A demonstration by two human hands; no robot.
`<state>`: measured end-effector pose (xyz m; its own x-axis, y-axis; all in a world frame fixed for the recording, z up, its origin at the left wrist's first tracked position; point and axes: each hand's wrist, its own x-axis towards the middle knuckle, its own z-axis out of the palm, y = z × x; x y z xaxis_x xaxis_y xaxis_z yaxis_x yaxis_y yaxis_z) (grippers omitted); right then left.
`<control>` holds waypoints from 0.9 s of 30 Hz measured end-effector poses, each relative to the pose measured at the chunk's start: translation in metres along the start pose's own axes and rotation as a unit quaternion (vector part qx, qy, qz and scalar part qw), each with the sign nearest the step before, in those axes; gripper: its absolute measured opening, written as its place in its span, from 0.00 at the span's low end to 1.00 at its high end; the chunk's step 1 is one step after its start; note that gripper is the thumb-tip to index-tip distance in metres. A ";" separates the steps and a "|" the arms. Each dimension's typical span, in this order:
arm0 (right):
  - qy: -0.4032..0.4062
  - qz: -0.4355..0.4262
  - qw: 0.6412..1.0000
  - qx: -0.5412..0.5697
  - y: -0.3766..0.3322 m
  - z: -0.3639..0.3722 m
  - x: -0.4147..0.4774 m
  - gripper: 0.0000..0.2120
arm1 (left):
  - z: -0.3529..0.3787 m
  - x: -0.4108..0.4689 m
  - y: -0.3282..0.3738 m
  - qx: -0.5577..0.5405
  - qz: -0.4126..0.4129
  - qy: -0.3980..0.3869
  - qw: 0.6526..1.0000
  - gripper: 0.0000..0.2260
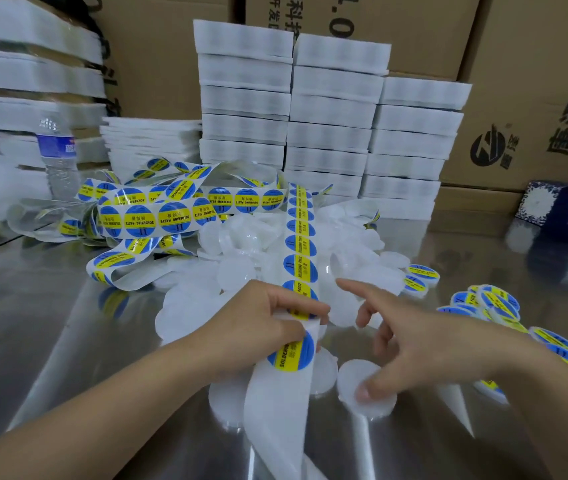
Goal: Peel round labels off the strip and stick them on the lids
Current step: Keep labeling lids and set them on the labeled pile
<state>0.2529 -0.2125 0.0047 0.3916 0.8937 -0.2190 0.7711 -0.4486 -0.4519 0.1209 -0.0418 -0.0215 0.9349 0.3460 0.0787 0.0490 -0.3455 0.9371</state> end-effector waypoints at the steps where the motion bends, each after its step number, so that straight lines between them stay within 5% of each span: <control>1: -0.011 -0.004 1.000 -0.016 -0.001 0.002 -0.001 0.55 | 0.000 -0.001 0.001 0.013 0.009 -0.009 1.000 0.22; 7: -0.033 -0.001 0.996 -0.081 -0.008 0.009 -0.004 0.60 | -0.004 -0.006 0.005 0.076 -0.002 -0.080 0.994 0.25; 15: 0.011 -0.002 0.998 -0.058 0.002 0.008 0.000 0.58 | -0.002 -0.007 0.006 0.034 -0.044 -0.146 0.988 0.09; 18: 0.035 -0.010 0.998 -0.044 0.003 0.013 0.005 0.56 | -0.001 -0.005 0.005 0.041 -0.057 -0.165 0.984 0.10; 23: 0.063 -0.020 0.996 -0.053 0.006 0.012 0.007 0.53 | 0.002 -0.004 0.003 0.048 -0.041 -0.114 0.991 0.18; 27: 0.162 -0.035 0.986 -0.030 0.002 0.004 0.009 0.54 | 0.000 0.001 0.001 -0.008 -0.050 -0.041 0.998 0.16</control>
<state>0.2563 -0.2050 -0.0018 0.4693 0.8771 0.1024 0.8261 -0.3952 -0.4018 0.1218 -0.0423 -0.0204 0.9509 0.3064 -0.0435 0.1395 -0.2989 0.9440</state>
